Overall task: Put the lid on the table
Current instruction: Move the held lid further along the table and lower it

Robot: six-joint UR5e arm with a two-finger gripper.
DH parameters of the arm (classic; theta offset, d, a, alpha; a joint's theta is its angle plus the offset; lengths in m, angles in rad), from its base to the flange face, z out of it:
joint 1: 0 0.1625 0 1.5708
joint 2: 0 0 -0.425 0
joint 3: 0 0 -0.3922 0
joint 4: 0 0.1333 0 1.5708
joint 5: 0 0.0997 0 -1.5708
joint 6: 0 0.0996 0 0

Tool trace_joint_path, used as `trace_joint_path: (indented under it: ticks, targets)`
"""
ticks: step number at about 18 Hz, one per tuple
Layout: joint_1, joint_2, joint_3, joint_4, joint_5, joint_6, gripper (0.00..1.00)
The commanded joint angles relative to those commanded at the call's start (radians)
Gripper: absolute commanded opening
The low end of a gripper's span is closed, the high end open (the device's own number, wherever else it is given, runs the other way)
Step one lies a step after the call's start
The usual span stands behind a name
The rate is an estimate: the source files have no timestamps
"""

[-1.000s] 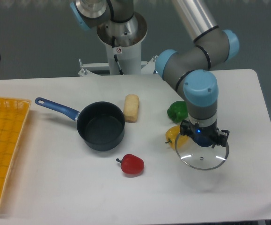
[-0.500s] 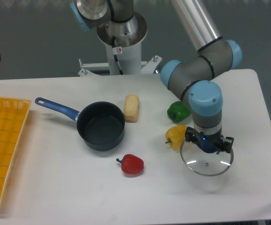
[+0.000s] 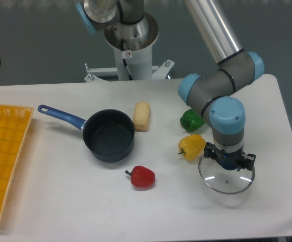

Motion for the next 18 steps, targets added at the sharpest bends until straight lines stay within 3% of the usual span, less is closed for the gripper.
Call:
trace_joint_path:
  ticks: [7,18]
  targets:
    - [-0.002,-0.023,-0.015,-0.002,0.061,0.006,0.61]
    - [-0.006,-0.037,-0.040,-0.005,0.064,0.025,0.61]
